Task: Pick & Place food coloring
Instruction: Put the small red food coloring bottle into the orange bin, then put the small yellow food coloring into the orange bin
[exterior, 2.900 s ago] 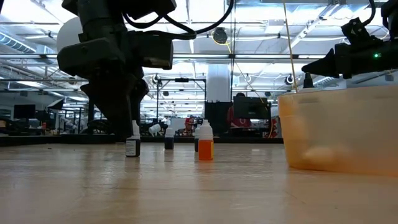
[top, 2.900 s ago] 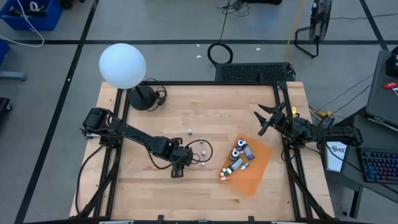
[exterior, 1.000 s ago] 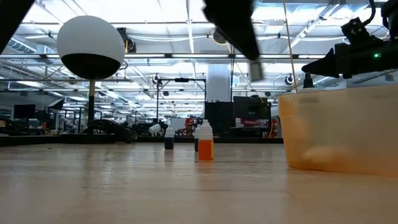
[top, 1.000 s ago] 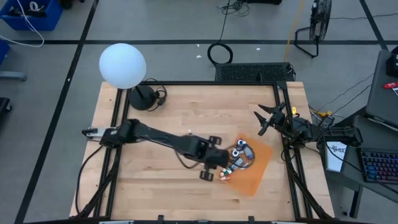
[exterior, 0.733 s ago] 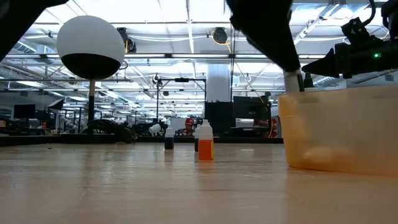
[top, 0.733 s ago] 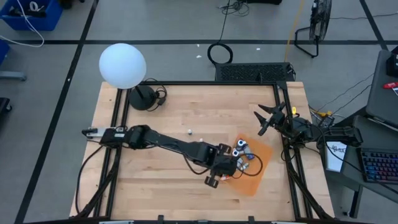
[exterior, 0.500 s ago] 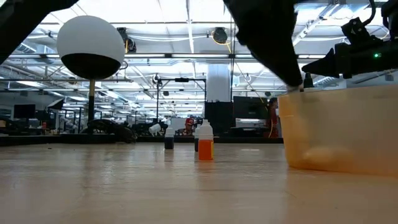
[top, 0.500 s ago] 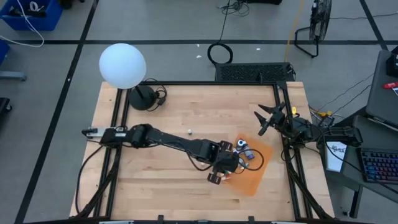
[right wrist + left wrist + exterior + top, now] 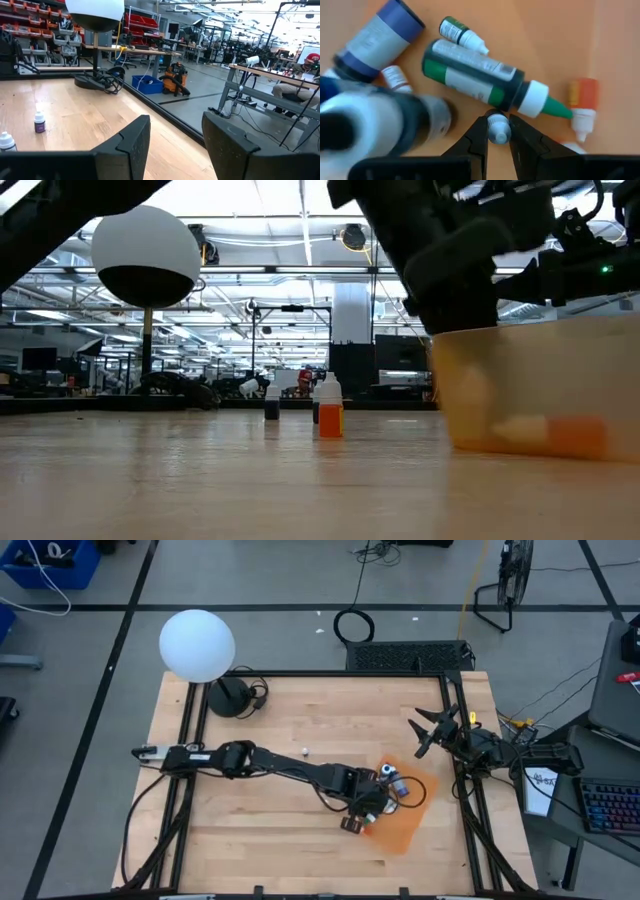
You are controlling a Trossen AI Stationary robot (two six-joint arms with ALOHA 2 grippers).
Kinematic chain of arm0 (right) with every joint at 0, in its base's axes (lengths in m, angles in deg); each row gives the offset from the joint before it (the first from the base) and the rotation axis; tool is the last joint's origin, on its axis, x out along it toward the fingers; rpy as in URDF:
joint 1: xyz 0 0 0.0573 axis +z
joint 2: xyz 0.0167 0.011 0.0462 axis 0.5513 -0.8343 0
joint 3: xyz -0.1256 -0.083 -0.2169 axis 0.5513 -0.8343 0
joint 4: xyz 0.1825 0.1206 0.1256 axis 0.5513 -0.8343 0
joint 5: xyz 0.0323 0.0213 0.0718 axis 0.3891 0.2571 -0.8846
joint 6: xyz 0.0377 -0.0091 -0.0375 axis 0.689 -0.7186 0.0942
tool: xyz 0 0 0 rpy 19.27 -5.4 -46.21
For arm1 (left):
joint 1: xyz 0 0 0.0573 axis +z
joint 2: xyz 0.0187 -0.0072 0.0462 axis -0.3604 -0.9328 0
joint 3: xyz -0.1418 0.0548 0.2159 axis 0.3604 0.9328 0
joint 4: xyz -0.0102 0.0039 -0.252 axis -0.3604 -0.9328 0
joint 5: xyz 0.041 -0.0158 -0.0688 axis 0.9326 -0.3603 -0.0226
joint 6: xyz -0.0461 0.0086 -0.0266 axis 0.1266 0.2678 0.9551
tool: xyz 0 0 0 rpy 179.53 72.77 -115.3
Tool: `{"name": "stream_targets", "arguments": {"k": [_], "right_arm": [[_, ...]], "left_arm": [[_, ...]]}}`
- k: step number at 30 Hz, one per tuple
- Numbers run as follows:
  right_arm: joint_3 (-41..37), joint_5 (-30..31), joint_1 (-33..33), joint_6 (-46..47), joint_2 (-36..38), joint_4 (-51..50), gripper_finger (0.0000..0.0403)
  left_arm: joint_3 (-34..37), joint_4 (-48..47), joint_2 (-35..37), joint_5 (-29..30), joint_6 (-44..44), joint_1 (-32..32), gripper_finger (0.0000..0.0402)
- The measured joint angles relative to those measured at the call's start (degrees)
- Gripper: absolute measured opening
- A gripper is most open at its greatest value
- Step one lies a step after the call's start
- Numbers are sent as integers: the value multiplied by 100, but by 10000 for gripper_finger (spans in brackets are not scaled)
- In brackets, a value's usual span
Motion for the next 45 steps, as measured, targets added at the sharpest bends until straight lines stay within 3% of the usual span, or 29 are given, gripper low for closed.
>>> {"name": "stream_targets", "arguments": {"k": [10,20,30,34,39,42,45], "right_arm": [[-2,0,1,0,0,0,167],[0,0,2,-2,0,0,167],[-1,-1,0,-1,0,0,167],[0,-2,2,-2,-20,2,167],[0,-2,1,0,-28,2,167],[0,0,0,0,-42,2,167],[0,0,1,-1,-42,2,167]], "left_arm": [[0,-25,-104,-143,123,-11,60],[7,41,-69,-123,347,-15,187],[-22,47,421,-94,408,-22,234],[-23,-895,769,-67,693,-45,235],[-17,-2772,958,193,1401,-125,229],[281,-2867,943,247,1634,-210,224],[757,-2456,934,-114,1563,-278,223]]}}
